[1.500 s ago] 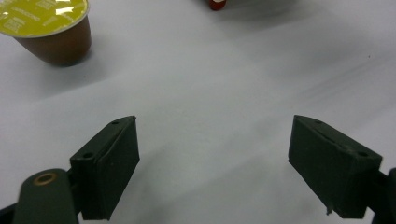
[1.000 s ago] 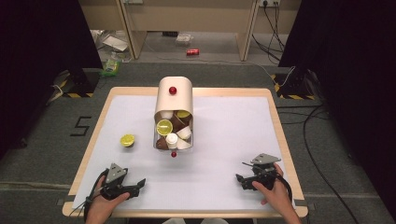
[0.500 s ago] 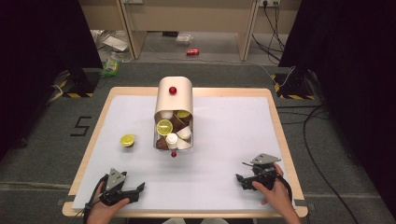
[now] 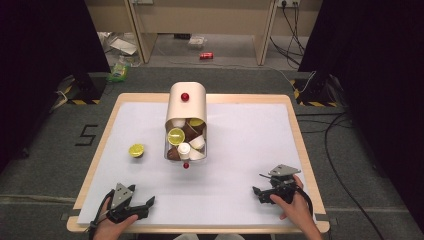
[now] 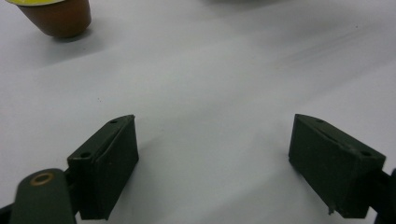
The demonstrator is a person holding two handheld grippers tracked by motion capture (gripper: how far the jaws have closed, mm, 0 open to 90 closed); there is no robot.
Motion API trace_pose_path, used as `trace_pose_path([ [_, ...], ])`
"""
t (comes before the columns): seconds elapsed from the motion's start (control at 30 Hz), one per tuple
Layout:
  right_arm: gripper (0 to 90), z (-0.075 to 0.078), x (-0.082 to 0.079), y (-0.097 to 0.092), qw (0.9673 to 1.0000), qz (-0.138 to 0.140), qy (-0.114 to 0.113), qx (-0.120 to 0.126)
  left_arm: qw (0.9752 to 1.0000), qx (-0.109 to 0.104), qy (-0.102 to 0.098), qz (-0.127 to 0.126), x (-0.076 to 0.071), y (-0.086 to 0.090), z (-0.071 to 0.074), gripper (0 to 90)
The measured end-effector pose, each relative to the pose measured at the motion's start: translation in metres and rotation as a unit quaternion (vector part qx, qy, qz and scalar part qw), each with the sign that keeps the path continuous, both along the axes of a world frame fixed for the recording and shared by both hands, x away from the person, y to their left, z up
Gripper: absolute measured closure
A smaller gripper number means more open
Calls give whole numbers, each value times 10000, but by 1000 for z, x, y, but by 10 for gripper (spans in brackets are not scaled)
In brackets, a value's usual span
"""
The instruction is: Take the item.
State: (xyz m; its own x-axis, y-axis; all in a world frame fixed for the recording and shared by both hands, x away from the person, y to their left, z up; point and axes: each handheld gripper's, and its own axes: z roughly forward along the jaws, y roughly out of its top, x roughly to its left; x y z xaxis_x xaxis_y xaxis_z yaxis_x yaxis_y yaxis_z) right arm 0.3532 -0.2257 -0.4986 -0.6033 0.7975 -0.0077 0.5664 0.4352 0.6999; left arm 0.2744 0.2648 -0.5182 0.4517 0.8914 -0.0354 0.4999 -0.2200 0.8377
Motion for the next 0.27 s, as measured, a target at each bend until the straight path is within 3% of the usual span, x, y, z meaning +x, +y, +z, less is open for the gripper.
trace_pose_path([
  [0.27, 4, 0, 0, 0, 10000, -1, 3, 2, 10000, -34, -34, -17, 0, 1, -1, 148],
])
